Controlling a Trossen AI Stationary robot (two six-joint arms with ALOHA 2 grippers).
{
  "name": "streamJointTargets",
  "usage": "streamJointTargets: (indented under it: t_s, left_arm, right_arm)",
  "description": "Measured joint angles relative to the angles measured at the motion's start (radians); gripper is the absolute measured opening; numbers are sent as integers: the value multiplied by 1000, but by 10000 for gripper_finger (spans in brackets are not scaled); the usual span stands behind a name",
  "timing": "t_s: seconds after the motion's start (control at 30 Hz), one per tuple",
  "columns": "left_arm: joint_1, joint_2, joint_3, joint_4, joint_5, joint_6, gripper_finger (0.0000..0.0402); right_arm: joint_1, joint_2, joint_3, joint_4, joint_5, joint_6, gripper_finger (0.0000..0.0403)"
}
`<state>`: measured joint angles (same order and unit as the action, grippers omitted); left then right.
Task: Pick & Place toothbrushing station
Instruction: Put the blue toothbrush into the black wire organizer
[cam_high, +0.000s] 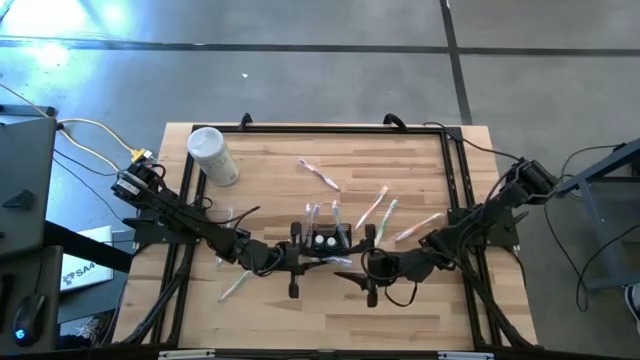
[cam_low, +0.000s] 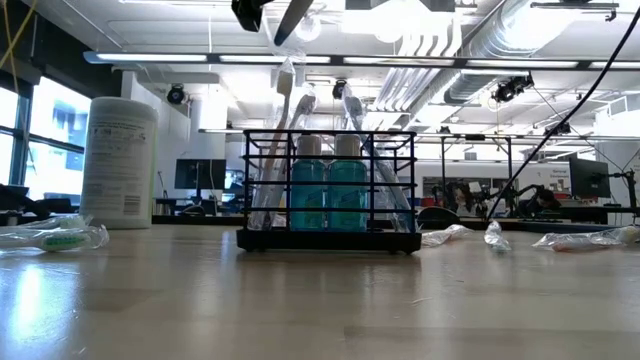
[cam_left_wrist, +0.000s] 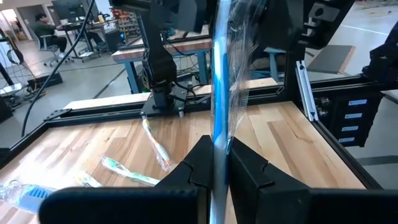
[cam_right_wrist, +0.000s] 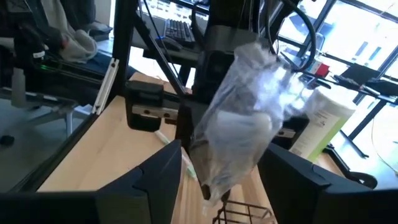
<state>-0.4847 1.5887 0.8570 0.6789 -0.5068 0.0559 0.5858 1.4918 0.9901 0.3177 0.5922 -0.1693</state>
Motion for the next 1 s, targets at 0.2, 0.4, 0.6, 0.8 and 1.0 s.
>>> streamJointTargets:
  t_s: [0.2,0.4,0.6,0.8,1.0]
  left_arm:
    - [0,0,0,0,0,0,23]
    - [0,0,0,-1,4,0,23]
    - [0,0,0,-10,4,-7,23]
    - [0,0,0,-20,-1,-35,91]
    - [0,0,0,-21,-1,-69,177]
  right_arm:
    - [0,0,0,1,-1,-19,166]
    - [0,0,0,-2,2,-48,69]
    - [0,0,0,-14,15,-66,15]
    - [4,0,0,-37,30,-64,12]
    - [31,0,0,-90,71,-62,13]
